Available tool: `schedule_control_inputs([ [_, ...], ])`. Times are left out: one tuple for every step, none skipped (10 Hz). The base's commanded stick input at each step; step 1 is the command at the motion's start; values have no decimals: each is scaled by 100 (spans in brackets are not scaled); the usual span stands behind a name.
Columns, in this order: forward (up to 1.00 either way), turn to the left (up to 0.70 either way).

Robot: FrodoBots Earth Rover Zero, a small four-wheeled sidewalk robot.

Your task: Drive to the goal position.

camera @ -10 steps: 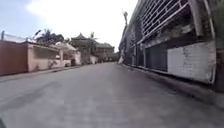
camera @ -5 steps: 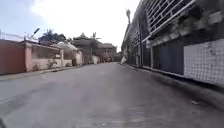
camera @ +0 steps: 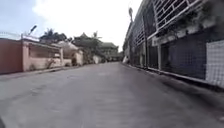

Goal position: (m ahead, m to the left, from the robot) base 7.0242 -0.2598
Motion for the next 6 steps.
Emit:
schedule_control_inputs([
  [100, 0],
  [100, 0],
  [100, 0],
  [100, 0],
  [100, 0],
  [100, 0],
])
